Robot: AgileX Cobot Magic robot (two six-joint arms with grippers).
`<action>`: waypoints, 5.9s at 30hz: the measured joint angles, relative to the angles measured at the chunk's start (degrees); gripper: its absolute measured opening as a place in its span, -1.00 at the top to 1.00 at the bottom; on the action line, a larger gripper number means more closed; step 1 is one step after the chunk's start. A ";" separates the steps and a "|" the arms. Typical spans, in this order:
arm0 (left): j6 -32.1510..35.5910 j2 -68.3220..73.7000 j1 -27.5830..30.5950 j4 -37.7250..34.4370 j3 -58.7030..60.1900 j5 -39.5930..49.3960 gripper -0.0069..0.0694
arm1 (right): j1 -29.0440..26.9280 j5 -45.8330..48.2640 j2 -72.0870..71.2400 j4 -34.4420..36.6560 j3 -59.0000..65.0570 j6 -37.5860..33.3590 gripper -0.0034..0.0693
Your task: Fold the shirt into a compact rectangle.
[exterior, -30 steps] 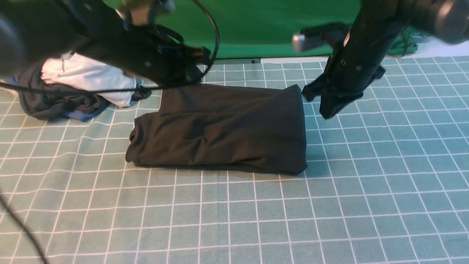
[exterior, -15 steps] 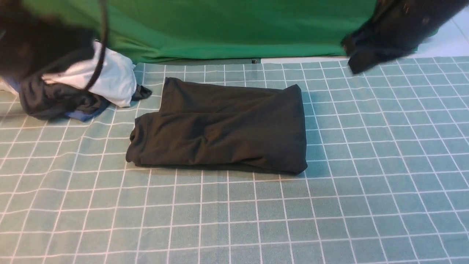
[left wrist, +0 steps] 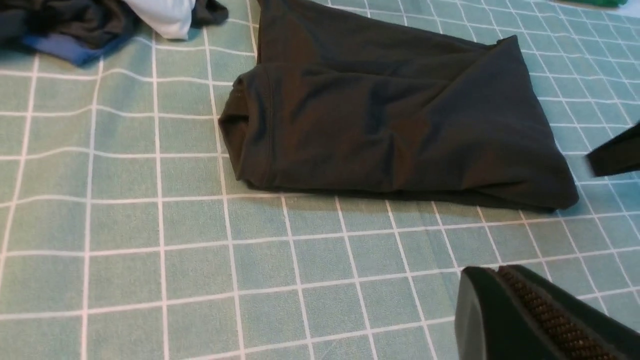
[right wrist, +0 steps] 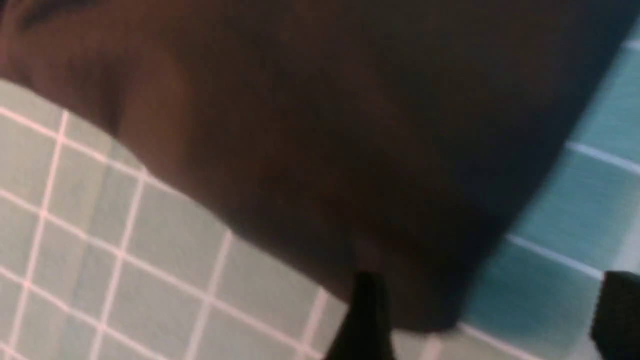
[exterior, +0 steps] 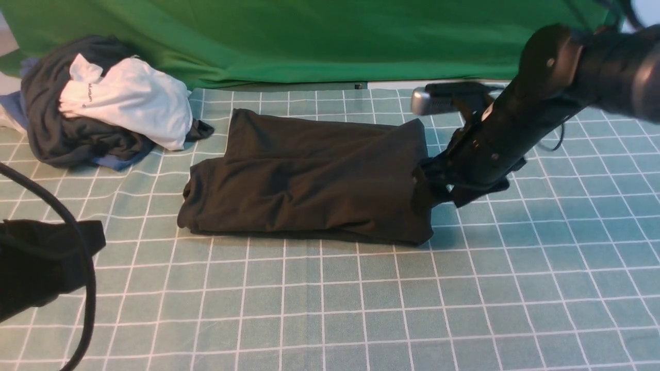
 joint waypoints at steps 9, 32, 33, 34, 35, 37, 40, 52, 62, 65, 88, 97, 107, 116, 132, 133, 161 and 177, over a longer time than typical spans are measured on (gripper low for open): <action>-1.24 0.00 0.00 -0.10 0.05 -0.42 0.79 | 0.00 -1.16 5.29 6.46 0.00 -4.81 0.19; -1.61 0.00 0.00 -0.17 0.05 -3.01 0.79 | -2.91 12.06 -4.12 -17.13 5.30 0.00 -0.28; -1.61 0.00 0.00 -0.17 0.05 -3.01 0.79 | -2.91 12.08 -4.57 -17.20 5.35 0.00 -0.28; -1.61 0.00 0.00 -0.17 0.05 -2.87 0.79 | -2.91 12.24 -6.91 -17.71 5.35 -0.07 -0.19; -1.61 0.00 0.00 -0.17 0.05 -2.65 0.79 | -2.91 12.30 -8.89 -17.86 5.39 -0.07 -0.05; -1.61 0.00 0.00 -0.17 0.05 -2.21 0.79 | -2.91 12.30 -12.22 -18.07 5.39 -0.07 0.25; -1.61 0.00 0.00 -0.12 0.05 -0.63 0.79 | -2.91 11.53 -21.87 -18.18 5.39 0.00 0.77; -1.61 0.00 0.00 0.07 0.05 1.30 0.79 | -3.01 -10.79 -66.52 -18.18 18.78 0.12 0.89; -1.61 0.00 0.00 0.53 0.05 -3.85 0.79 | -3.01 -34.15 -101.19 -18.18 48.36 1.26 0.89; -1.56 0.00 0.00 0.53 0.05 -4.95 0.79 | -3.01 -38.63 -107.14 -18.24 52.96 2.28 0.89; 2.27 0.00 0.00 1.41 0.05 -7.04 0.79 | -3.11 -41.31 -113.77 -18.24 56.02 3.01 0.50; 3.62 0.00 0.00 4.41 0.05 -7.08 0.79 | -3.11 -41.31 -113.77 -18.24 56.02 3.01 0.43; 3.80 -7.88 0.00 14.31 1.54 -10.64 0.79 | -3.17 -41.31 -113.77 -18.24 56.02 3.02 0.35; 3.94 -23.69 5.86 16.22 18.25 -23.66 0.79 | -3.17 -41.31 -113.77 -18.24 56.02 3.02 0.28; 3.13 -30.96 8.46 15.37 36.12 -28.89 0.78 | -3.17 -41.31 -113.77 -18.24 56.02 3.07 0.25; 3.13 -30.96 8.46 15.44 36.12 -28.84 0.78 | -3.17 -41.31 -113.77 -18.24 56.02 3.07 0.25; 3.03 -36.25 1.58 17.78 36.12 -26.37 0.78 | -3.17 -41.31 -113.77 -18.24 56.02 3.07 0.25; 3.46 -36.25 1.58 17.90 36.12 -26.32 0.78 | -3.17 -41.31 -113.77 -18.24 56.02 3.07 0.25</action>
